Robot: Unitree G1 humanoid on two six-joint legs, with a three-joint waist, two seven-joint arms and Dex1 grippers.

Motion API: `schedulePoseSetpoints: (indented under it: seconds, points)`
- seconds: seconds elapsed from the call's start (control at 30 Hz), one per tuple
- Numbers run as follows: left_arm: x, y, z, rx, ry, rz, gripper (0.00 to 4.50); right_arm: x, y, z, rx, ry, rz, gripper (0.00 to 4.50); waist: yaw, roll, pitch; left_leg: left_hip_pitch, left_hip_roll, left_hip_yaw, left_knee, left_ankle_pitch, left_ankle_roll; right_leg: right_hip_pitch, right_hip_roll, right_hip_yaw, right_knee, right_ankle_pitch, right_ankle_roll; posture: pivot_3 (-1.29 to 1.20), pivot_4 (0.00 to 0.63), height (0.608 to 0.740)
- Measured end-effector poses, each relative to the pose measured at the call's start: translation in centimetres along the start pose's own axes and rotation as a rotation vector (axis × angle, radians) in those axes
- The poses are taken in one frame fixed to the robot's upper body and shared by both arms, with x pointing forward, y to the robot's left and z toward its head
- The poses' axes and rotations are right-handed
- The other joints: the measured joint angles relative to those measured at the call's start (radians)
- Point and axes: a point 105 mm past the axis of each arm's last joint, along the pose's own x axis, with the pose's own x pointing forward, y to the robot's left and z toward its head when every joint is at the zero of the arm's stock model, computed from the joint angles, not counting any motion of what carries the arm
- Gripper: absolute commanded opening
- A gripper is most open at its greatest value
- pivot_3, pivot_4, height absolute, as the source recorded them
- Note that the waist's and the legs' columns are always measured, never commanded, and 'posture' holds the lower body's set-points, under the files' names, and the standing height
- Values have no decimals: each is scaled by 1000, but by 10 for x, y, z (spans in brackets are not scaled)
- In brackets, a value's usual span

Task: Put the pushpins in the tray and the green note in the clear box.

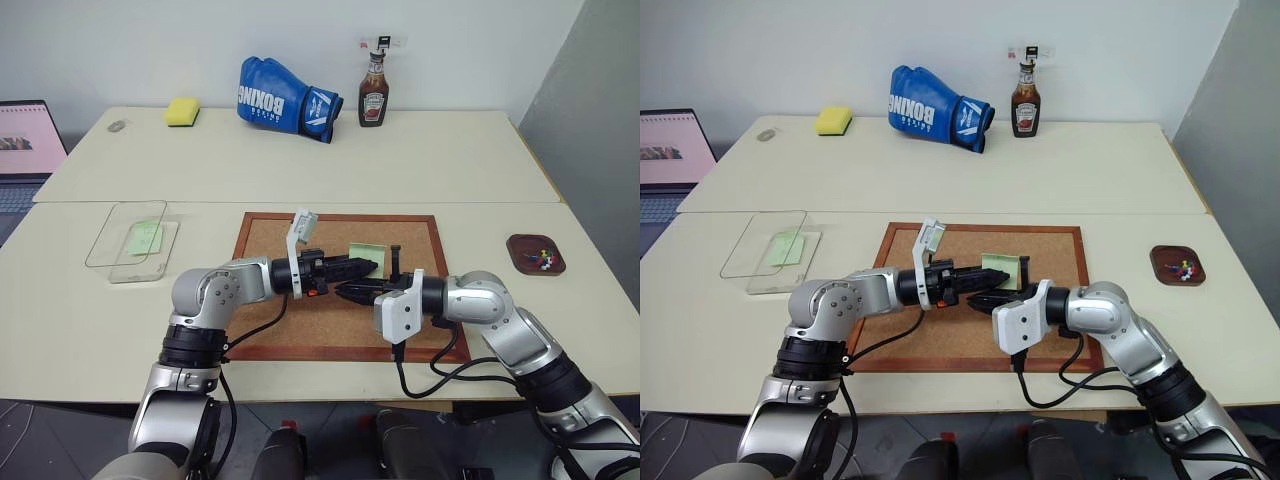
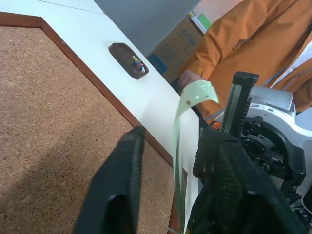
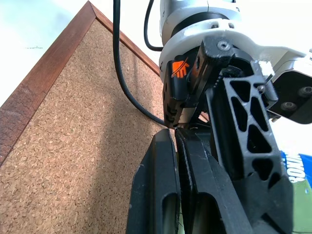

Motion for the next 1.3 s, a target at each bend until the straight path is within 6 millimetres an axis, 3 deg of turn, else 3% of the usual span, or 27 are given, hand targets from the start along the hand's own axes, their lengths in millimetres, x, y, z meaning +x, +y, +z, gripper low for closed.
schedulePoseSetpoints:
  seconds: [0.23, 0.43, 0.63, 0.83, 0.97, 1.1, 1.23, 1.3]
  points:
    - [0, 1, 0, 7, 2, 5, 26, 0, 0, 0, 1, 0, -1, 0, 0, 0, 0, 0, 0, 0, 0, 0, 0, 0, 0, 0, 0, 0, 0, 0, 150, 740]
    - [-2, 20, -11, 99, 60, 103, 26, 0, 0, 0, 1, 1, -3, 0, 1, 0, 0, 0, 0, 0, 0, 0, 0, 0, 0, 0, 0, 0, 0, 0, 150, 740]
    - [-11, 58, -8, 178, 15, 279, 26, -2, -2, -2, 10, 15, -12, 0, 2, 0, 0, 1, 0, 0, 0, 0, 0, 0, 0, 0, 0, 0, 0, 0, 150, 740]
    - [-7, 60, -2, 202, -2, 275, 26, -8, -12, -2, 38, 40, -57, 0, 5, 0, 0, 0, 0, 0, 0, 0, 0, 0, 0, 0, 0, 0, 0, 0, 150, 740]
    - [-6, 54, 1, 210, -3, 254, 26, -37, -33, -24, 233, 142, -250, 0, 10, 0, 0, 0, 0, 0, 0, 0, 0, 0, 0, 0, 0, 0, 0, 0, 150, 740]
    - [-4, 33, 20, 276, -56, 208, 26, -76, -47, -47, 413, 260, -460, 0, 17, 0, 0, 0, 0, 0, 0, 0, 0, 0, 0, 0, 1, 0, 0, 0, 150, 740]
    - [6, 11, 27, 479, -12, 180, 26, -128, -51, -79, 623, 426, -716, 0, 28, 0, 0, 0, -1, 0, 0, 0, 0, 1, -1, 1, 0, 0, 0, 0, 150, 740]
    - [21, 0, 24, 572, 4, 143, 26, -157, -51, -94, 726, 512, -874, 0, 31, 0, 0, 0, -1, 1, 1, 0, 0, 1, -1, 1, 0, 0, 0, 0, 150, 740]
